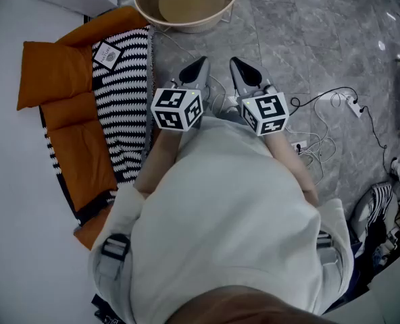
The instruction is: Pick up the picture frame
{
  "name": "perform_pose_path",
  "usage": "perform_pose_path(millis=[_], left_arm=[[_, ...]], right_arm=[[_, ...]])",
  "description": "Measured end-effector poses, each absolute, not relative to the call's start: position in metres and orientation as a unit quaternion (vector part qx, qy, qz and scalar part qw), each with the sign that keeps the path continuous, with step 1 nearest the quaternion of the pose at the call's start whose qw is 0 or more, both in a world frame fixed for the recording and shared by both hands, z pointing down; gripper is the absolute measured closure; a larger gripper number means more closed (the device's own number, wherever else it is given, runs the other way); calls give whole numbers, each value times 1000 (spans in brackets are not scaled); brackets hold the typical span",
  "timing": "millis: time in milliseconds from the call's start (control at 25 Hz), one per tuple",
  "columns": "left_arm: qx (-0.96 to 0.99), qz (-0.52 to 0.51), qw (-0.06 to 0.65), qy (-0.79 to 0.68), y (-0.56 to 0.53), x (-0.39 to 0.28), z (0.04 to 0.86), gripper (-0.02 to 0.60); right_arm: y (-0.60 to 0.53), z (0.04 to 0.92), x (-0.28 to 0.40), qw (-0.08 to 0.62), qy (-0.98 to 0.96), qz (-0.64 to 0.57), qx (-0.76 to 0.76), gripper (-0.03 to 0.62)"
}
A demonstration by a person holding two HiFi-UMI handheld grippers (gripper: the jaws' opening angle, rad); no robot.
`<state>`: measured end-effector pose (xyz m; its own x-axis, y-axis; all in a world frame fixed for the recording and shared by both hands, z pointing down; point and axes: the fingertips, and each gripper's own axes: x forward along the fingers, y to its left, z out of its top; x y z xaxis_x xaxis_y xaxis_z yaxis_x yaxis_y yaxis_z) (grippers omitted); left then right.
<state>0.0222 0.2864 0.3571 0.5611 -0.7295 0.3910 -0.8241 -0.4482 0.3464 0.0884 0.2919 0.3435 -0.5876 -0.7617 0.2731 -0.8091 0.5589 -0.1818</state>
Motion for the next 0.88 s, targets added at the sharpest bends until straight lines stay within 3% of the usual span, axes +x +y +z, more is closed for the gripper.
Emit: perform_pose_path(millis=[480,880], left_arm=[[858,101,233,-447,288,-12,345,580],[841,81,263,-466,295,-5,348,580]], right_arm=[[291,328,49,79,-876,131,457,596],[292,327,75,78,-876,126,459,595]])
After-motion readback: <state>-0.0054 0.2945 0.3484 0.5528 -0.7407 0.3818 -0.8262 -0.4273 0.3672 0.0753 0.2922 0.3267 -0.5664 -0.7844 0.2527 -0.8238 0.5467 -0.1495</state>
